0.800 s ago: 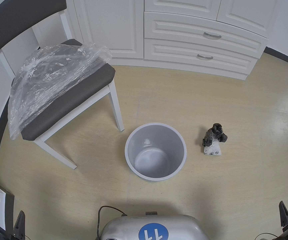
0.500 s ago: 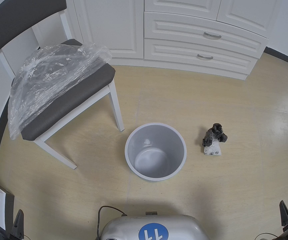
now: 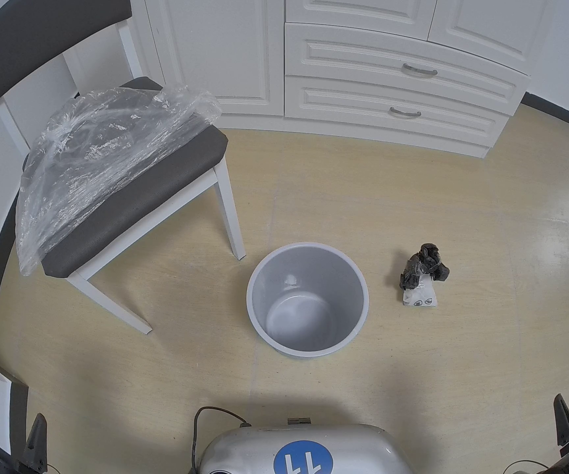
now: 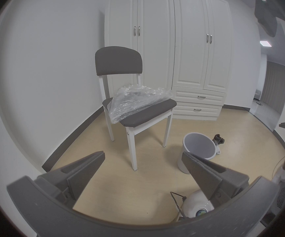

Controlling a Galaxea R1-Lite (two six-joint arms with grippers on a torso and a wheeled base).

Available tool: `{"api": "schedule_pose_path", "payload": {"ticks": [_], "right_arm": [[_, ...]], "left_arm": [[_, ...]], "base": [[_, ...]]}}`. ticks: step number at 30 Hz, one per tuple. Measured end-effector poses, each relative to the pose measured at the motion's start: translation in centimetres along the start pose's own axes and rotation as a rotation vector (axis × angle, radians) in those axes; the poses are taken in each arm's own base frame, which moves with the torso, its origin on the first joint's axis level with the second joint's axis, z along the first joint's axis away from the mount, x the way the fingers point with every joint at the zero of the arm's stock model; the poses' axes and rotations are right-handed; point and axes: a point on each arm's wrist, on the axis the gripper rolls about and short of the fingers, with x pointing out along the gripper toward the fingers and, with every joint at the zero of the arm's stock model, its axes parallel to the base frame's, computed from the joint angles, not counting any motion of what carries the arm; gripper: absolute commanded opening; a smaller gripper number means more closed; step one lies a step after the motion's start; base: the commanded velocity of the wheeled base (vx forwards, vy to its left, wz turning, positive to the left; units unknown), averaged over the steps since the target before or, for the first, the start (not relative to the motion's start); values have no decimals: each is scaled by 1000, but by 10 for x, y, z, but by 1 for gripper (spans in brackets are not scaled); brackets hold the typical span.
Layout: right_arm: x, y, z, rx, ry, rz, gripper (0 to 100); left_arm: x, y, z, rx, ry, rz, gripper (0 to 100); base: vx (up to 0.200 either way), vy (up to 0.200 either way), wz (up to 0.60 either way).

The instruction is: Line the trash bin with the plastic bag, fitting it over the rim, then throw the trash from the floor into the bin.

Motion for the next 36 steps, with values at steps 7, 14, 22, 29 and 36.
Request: {"api": "schedule_pose_path", "payload": {"ticks": [7,14,22,29,36], "right_arm": [[-7,0,30,61,-95,9,100],[-8,0,66,38,-136,16,100],[15,0,101,33,-115,10,100],[43,0,144,45,-102,1,100],[77,1,181,146,-85,11,100]], "left_arm": [[0,0,2,-9,-23,2,100],[-8,-3,31,-59,-147,-123,100],[-1,-4,63,-58,-101,-156,100],[31,-3,90,26,43,-57,100],[71,0,103,238,208,44,100]], "base": [[0,0,0],[0,0,0],[0,0,0],[0,0,0],[0,0,0]]}}
